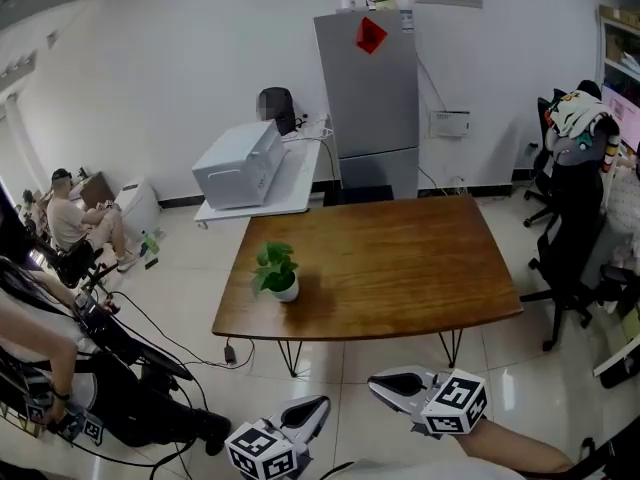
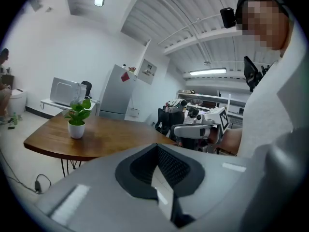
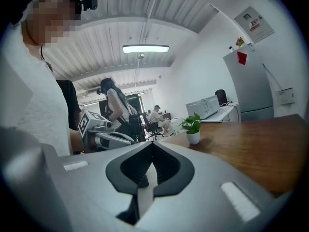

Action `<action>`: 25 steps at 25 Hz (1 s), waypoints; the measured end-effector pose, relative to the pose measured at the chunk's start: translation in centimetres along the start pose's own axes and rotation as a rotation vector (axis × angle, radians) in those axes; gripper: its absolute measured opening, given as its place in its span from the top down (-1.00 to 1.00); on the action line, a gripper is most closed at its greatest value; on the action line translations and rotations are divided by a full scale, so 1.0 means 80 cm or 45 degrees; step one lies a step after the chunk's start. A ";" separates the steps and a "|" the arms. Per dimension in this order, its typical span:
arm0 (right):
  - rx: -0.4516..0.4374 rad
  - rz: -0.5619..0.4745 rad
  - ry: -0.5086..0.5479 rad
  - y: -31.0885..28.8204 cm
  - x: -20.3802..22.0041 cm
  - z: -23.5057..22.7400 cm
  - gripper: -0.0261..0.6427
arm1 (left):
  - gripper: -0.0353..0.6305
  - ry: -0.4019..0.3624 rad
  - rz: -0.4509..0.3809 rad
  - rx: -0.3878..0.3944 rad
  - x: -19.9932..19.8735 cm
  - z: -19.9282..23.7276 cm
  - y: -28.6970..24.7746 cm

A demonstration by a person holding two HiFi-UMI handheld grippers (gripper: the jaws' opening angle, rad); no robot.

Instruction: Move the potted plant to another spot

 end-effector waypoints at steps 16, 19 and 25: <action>0.045 -0.053 0.054 -0.019 -0.018 0.104 0.92 | 0.93 -0.045 -0.004 0.055 -0.019 -0.009 0.082; 0.044 -0.041 0.064 -0.029 -0.016 0.112 0.92 | 0.93 -0.062 -0.021 0.056 -0.017 -0.005 0.093; 0.038 -0.029 0.075 -0.039 -0.015 0.121 0.92 | 0.93 -0.066 -0.008 0.040 -0.021 -0.008 0.104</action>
Point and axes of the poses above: the fingertips, and each gripper's own axes: y backward along the fingers, z to its left, x out of its underside, the point moved 7 cm from there along y, backward along the fingers, and after that the axes turned 1 degree about -z, right-handed, at the moved point
